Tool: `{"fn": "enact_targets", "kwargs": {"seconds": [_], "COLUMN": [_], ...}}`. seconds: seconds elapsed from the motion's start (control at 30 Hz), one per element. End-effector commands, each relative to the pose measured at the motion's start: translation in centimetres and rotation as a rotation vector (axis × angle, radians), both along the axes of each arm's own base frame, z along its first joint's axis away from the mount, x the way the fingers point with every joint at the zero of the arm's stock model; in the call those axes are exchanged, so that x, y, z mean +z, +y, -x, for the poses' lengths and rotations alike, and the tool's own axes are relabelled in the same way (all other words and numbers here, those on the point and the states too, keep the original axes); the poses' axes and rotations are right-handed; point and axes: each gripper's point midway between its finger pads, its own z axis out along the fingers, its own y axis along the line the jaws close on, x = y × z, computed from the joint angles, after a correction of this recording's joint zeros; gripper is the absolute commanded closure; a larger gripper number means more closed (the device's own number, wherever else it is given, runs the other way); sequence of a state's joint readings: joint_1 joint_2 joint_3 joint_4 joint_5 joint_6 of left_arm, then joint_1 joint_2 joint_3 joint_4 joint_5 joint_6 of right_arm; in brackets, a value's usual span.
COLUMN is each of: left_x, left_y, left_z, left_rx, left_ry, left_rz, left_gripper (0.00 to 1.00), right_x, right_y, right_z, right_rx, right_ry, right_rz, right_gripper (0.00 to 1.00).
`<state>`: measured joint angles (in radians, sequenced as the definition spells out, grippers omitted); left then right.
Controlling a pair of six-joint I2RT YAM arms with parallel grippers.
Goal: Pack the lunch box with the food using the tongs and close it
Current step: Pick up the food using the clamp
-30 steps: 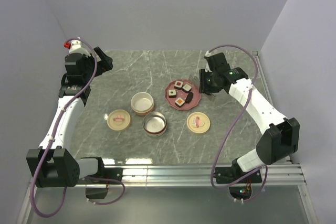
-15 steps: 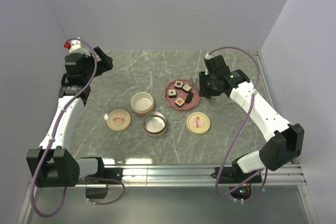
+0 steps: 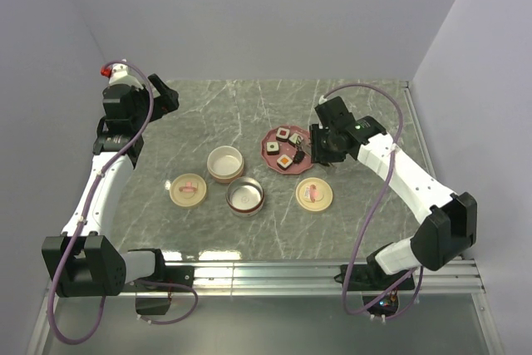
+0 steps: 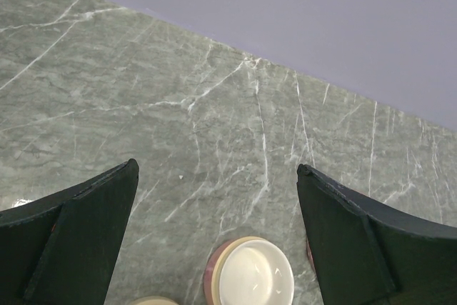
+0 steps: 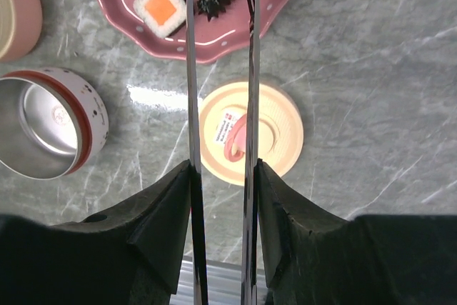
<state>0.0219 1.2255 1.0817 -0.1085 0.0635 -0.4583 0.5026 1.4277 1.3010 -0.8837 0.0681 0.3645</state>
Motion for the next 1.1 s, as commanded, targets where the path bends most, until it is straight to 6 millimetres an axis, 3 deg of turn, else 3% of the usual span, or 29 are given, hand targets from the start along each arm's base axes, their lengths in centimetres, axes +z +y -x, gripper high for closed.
{"fn": "enact_targets", "kwargs": {"seconds": [0.0,0.73,1.07], "left_x": [1.8,1.2,1.1], "left_y": [-0.5,-0.6,-0.4], "left_z": [0.2,0.0,0.2], "left_rx": [-0.013,-0.009,0.000], "left_ry": [-0.069,-0.057,-0.056], "left_rz": [0.010,0.008,-0.002], "left_gripper": [0.00,0.00,0.00], "right_x": [-0.1,-3.2,-4.1], "right_y": [0.1,0.2,1.3], "right_z": [0.1,1.1,1.1], "right_rx": [-0.016,-0.026,-0.017], "right_ry": [-0.006,0.082,0.118], "right_rz": [0.010,0.070,0.030], "right_gripper": [0.53,0.52,0.52]}}
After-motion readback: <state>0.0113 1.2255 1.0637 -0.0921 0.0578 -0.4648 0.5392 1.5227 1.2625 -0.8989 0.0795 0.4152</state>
